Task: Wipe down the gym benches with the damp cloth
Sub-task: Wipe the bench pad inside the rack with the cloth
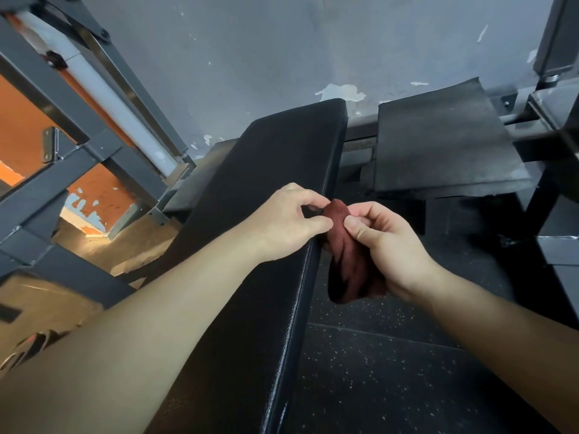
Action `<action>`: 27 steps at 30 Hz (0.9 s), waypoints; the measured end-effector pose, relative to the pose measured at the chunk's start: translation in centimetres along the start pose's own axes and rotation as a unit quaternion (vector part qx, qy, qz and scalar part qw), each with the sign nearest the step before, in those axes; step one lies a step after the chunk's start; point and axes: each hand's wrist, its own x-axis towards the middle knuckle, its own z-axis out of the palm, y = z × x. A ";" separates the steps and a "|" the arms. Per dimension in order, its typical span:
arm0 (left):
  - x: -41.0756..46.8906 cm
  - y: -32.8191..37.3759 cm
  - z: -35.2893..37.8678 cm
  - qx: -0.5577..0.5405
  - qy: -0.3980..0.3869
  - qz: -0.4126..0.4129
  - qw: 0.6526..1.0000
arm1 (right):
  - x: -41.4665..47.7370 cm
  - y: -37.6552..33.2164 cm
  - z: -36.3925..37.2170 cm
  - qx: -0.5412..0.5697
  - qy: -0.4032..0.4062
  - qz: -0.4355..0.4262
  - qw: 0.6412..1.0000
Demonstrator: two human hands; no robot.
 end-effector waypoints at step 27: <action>0.8 2.1 2.0 -0.029 0.039 -0.043 0.998 | 0.1 0.7 -0.3 0.044 -0.004 0.109 0.993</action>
